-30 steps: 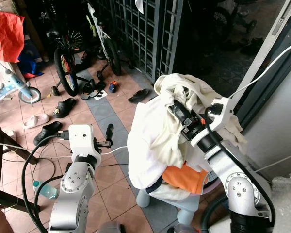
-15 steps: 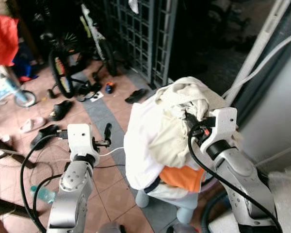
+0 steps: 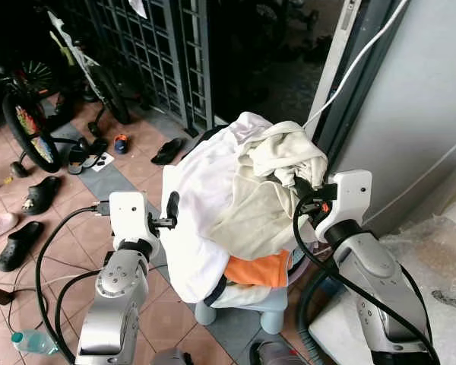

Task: Clothes washing

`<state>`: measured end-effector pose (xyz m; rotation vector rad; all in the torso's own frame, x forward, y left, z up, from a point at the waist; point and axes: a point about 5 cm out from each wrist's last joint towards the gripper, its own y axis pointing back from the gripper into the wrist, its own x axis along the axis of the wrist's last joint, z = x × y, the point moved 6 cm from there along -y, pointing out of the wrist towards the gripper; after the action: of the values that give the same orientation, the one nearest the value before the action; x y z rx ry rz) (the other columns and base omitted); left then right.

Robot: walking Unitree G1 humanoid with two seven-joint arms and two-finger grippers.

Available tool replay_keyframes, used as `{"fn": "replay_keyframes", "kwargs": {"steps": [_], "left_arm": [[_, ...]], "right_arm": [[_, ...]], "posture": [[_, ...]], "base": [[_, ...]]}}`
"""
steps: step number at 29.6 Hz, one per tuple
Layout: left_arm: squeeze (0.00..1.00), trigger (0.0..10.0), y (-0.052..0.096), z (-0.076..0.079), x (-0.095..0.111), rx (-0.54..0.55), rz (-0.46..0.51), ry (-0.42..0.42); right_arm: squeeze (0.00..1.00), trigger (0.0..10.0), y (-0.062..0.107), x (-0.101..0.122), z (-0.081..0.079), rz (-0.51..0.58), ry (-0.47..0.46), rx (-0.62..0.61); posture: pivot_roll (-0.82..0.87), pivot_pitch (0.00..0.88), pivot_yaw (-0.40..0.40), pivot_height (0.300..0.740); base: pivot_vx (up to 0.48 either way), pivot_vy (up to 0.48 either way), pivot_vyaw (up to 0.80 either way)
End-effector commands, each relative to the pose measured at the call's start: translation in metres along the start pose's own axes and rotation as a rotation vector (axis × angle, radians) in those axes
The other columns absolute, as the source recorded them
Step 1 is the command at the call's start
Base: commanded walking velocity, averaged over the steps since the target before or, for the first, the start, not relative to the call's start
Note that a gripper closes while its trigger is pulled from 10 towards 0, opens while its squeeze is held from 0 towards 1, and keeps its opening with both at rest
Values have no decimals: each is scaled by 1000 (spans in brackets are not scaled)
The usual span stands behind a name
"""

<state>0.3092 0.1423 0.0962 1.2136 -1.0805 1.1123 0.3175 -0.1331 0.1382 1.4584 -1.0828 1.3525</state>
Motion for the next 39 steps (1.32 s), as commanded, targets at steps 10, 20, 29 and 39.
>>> {"fn": "replay_keyframes", "kwargs": {"steps": [10, 20, 29, 39], "left_arm": [[0, 10000, -1, -1, -2, 4, -6, -6], [0, 10000, -1, -1, -2, 5, -7, -6], [0, 10000, -2, 1, -3, -1, -7, -5], [0, 10000, -2, 1, -1, 0, 6, 13]], "right_arm": [[0, 10000, 1, -3, -4, -3, -3, 16], [0, 10000, -3, -1, -3, 4, 12, 21], [0, 10000, -3, -1, -4, 5, 21, 23], [0, 10000, -8, 15, 6, 71, 110, -32]], "posture": [[-36, 21, 54, 740], [-34, 12, 50, 740], [-36, 11, 49, 740], [-41, 12, 50, 740]], "base": [[-74, -74, -632], [-270, -267, -668], [-273, -272, -46], [-53, -104, -686]]}}
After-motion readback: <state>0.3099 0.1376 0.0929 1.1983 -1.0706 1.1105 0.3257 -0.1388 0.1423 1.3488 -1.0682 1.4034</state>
